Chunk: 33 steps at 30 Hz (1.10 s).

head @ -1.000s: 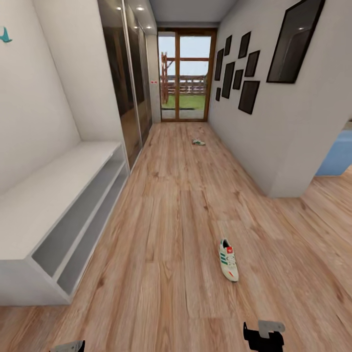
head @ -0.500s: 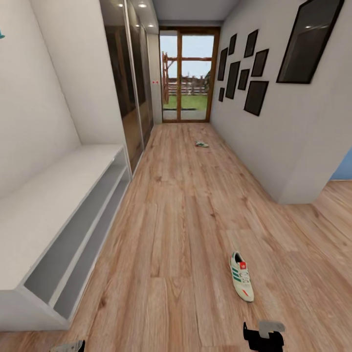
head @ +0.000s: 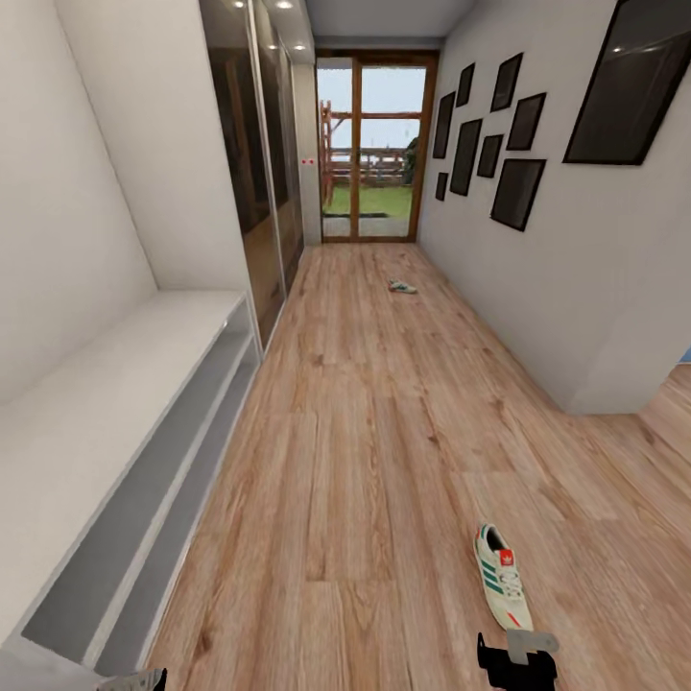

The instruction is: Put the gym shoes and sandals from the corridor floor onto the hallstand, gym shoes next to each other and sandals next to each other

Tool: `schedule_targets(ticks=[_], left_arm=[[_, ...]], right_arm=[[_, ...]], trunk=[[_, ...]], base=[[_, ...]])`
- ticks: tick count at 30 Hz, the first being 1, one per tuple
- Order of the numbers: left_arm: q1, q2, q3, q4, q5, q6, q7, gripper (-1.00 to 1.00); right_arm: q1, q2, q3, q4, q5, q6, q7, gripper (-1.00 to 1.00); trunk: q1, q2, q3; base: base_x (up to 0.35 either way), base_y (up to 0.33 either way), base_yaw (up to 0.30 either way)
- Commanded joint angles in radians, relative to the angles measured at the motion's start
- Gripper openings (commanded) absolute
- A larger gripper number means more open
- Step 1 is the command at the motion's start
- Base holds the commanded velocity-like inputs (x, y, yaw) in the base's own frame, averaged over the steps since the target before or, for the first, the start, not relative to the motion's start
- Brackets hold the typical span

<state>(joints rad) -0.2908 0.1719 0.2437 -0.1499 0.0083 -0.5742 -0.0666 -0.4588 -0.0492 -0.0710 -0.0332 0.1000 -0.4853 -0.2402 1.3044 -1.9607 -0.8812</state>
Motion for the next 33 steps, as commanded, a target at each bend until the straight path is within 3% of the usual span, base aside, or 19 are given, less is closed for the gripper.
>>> schedule_targets(ticks=[1, 33], left_arm=[[-0.001, 0.0, 0.006, 0.001, 0.001, -0.003, -0.007, 1.0], [-0.001, 0.0, 0.006, 0.001, 0.001, -0.003, -0.007, 1.0]], right_arm=[[-0.001, 0.0, -0.007, 0.001, 0.01, -0.002, -0.004, 1.0], [0.0, 0.0, -0.007, 0.001, 0.01, -0.002, -0.004, 1.0]], trunk=[[0.0, 0.0, -0.001], [0.0, 0.0, -0.001]], base=[[0.335, 0.012, 0.0], [0.338, 0.001, 0.0]])
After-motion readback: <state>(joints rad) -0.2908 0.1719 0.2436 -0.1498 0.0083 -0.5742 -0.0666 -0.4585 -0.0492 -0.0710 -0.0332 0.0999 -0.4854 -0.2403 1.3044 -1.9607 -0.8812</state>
